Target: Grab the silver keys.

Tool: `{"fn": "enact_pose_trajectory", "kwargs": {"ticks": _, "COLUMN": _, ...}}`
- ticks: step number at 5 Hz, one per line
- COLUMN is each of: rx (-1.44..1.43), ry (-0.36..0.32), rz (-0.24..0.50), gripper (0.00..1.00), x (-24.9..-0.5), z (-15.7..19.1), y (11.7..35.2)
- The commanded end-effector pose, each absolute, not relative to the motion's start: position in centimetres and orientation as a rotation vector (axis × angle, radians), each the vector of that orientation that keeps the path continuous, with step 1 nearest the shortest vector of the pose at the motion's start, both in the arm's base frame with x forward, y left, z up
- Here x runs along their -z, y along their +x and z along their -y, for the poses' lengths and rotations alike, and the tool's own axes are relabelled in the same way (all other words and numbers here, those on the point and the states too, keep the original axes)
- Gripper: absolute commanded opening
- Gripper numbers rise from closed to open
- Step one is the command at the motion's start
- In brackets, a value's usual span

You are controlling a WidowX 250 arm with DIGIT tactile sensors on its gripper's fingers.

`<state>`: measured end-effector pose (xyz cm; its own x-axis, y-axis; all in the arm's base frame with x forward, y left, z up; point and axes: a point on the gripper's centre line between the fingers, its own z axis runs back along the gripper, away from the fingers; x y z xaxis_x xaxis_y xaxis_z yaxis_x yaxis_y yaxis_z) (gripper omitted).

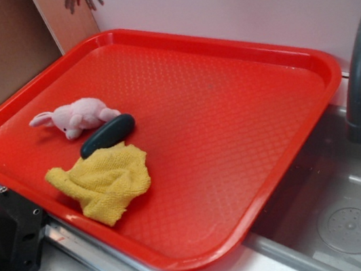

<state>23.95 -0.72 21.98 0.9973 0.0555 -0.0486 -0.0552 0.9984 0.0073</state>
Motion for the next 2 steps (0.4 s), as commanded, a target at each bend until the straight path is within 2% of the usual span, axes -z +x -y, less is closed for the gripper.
{"fn": "enact_pose_trajectory", "kwargs": {"ticks": 1, "rx": -0.049, "ry": 0.011, "rz": -0.008, "gripper": 0.00, "x": -22.71, "z": 0.58, "y": 24.70}}
{"fn": "enact_pose_trajectory", "kwargs": {"ticks": 2, "rx": -0.053, "ry": 0.008, "rz": -0.004, "gripper": 0.00, "x": -22.77, "z": 0.49, "y": 24.76}}
